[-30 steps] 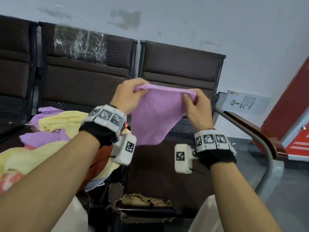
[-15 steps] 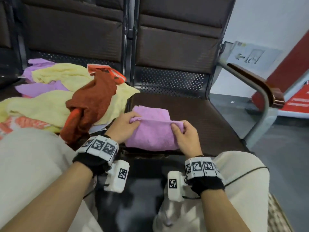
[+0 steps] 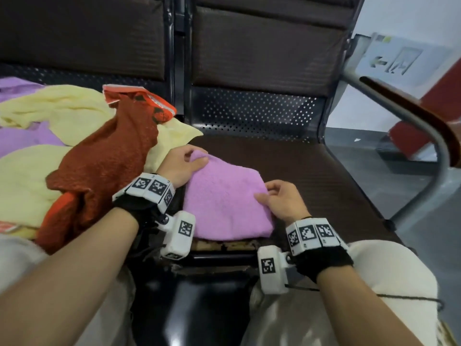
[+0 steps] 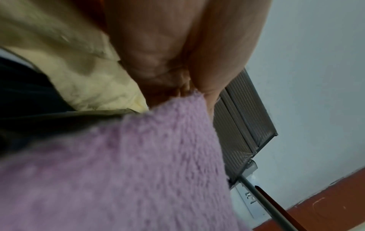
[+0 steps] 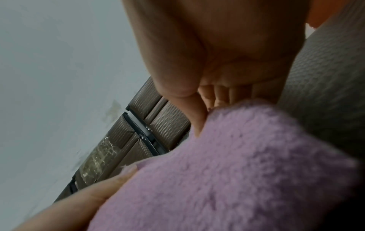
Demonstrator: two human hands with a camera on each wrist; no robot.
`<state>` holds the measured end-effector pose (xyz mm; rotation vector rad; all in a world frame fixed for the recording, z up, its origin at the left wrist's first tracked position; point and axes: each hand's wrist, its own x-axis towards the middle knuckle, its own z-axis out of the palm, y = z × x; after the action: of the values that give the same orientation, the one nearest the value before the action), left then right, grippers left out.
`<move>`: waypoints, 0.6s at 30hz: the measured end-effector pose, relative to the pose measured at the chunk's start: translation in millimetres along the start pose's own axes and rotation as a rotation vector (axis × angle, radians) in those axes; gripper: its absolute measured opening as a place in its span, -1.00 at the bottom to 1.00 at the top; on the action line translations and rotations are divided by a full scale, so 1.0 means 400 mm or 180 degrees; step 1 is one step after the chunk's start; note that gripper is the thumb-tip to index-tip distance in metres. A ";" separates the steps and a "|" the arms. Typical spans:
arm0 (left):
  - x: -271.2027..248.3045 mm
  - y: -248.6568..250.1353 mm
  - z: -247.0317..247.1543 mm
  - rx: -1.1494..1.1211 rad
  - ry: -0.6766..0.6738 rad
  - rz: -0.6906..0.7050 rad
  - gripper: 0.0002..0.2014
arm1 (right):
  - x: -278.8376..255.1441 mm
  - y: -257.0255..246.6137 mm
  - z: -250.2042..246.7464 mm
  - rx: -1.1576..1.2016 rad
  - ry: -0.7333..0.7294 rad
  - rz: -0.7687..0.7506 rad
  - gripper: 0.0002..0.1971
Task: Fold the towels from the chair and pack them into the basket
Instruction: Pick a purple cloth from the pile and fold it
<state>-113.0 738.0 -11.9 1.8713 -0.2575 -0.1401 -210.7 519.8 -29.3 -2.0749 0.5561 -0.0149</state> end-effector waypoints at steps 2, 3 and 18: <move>0.041 -0.018 0.000 0.0001 0.0049 -0.0057 -0.86 | 0.045 -0.014 -0.006 0.0061 0.0138 -0.0069 -0.85; 0.060 -0.028 0.001 0.0036 0.0067 -0.0087 -0.84 | 0.064 -0.020 -0.006 0.0058 0.0166 -0.0089 -0.84; 0.007 -0.069 0.014 0.1418 0.0108 -0.0289 -0.44 | -0.023 -0.025 -0.028 -0.1320 -0.0306 -0.1070 -0.66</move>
<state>-108.5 740.4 -39.9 2.3273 -0.1902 -0.1194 -217.8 518.9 -13.3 -2.5381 0.1515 0.0054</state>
